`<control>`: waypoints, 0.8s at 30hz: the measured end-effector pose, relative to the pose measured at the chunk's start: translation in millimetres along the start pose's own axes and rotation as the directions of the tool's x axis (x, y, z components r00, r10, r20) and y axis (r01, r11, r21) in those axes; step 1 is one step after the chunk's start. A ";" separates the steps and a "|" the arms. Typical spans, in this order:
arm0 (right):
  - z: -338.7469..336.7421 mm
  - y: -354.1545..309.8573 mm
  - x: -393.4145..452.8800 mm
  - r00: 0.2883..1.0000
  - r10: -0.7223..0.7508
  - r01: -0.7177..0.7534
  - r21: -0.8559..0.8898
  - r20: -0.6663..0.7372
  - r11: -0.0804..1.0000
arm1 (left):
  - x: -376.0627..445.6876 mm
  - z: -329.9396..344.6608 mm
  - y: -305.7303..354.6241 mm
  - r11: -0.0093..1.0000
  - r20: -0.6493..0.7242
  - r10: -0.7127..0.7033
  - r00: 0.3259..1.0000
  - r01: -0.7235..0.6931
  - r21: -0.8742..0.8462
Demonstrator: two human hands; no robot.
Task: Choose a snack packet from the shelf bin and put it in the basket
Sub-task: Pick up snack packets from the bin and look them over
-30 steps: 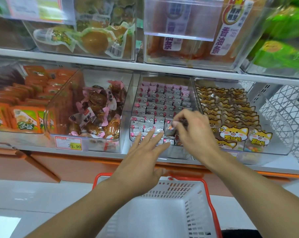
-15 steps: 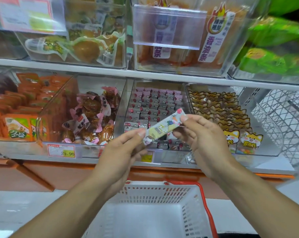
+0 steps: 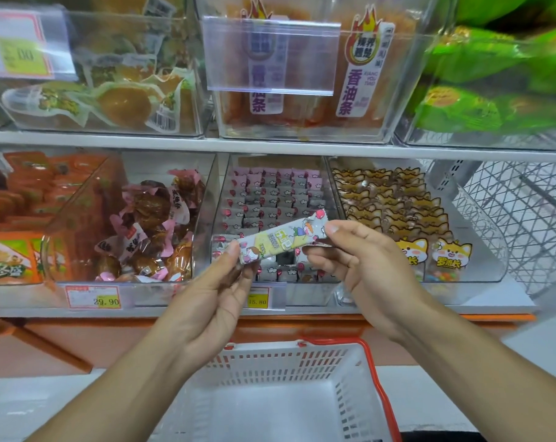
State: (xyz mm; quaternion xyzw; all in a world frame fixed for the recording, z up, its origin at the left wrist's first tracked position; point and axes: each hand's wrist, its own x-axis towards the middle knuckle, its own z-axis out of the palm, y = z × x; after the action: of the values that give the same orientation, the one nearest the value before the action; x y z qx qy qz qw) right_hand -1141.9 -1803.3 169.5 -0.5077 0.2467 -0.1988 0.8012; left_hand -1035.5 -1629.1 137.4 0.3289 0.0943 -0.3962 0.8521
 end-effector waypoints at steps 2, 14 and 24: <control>-3.1 -1.4 0.3 1.000 -0.002 0.002 -0.014 0.014 1.000 | 0.3 0.4 0.0 1.000 0.014 0.015 1.000 -0.015 0.006; -11.9 5.9 -4.6 0.943 -0.221 0.327 -0.574 0.248 0.751 | -3.6 -4.0 0.8 0.947 -0.028 0.165 0.986 -0.151 0.284; -10.5 15.6 -3.8 0.902 -0.282 0.432 -0.671 0.327 0.602 | -11.3 -2.4 1.9 0.676 0.117 0.329 0.937 -0.321 0.663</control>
State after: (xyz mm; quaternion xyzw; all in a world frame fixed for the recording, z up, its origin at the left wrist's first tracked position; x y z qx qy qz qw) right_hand -1150.1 -1802.4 152.2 -0.8392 0.1214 -0.1918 0.4942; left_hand -1041.4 -1619.8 141.2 0.6277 -0.1100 -0.2435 0.7312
